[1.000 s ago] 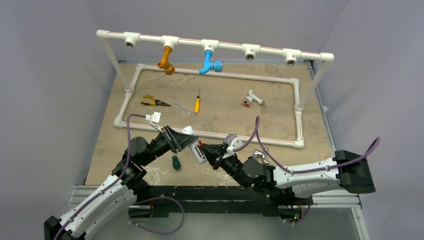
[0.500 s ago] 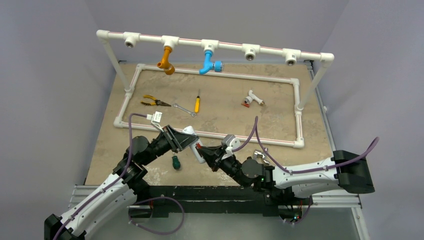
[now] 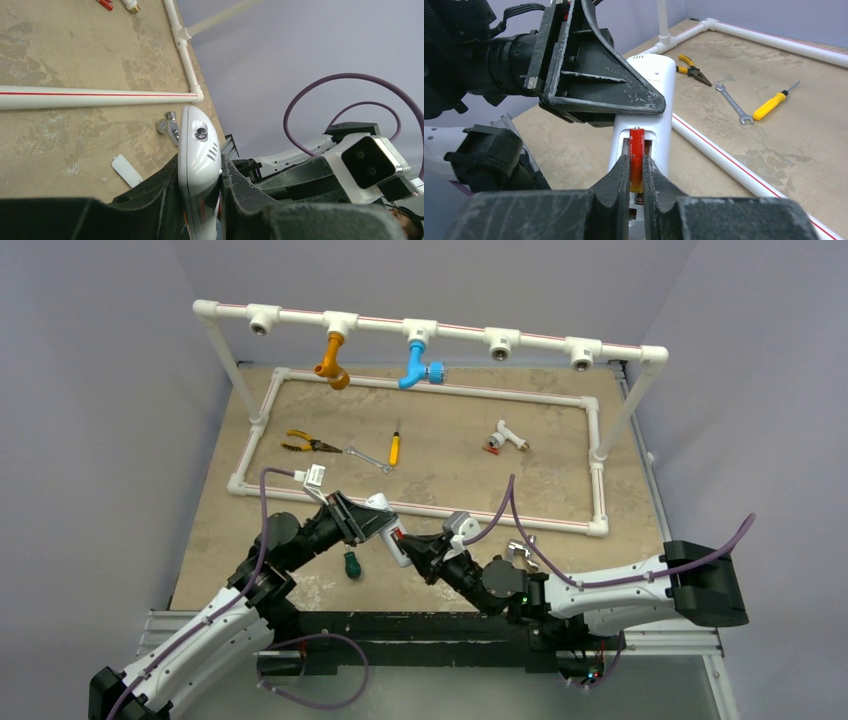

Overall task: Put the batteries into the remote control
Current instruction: Load the battery into the remote control.

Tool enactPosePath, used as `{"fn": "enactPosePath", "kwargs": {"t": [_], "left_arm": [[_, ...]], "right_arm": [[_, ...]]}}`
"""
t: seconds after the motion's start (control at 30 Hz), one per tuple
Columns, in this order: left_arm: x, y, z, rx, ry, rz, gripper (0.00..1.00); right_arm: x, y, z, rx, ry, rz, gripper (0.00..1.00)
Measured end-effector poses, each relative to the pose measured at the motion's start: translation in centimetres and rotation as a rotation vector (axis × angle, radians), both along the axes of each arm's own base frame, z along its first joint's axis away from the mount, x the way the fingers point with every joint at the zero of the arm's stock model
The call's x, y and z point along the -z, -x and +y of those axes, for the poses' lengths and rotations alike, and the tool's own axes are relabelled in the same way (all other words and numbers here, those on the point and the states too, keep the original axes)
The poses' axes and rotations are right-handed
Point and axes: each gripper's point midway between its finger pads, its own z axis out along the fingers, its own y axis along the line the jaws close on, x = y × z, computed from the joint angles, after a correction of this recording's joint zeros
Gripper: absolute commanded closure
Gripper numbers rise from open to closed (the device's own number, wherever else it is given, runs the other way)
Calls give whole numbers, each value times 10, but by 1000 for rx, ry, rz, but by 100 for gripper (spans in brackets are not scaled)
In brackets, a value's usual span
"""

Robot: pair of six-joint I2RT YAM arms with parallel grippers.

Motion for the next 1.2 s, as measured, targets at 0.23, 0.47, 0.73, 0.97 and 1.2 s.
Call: {"fn": "enactPosePath", "kwargs": {"t": [0.23,0.47,0.73,0.97,1.2], "left_arm": [[1,0,0,0,-1,2,100],[1,-1,-1,-1,1,10,100],[2,-2,0,-6,0,12,100],[5,-1,0,-8,-1,14,100],[5,-1,1,-7,-2,15,100]], "right_arm": [[-1,-2,-2,13,9,-13,93],[0,-3,-3,17,17,-18,86],[1,-4,-4,27,20,-17,80],[5,-6,-5,42,32,-13,78],[7,-6,-5,43,42,-14,67]]}}
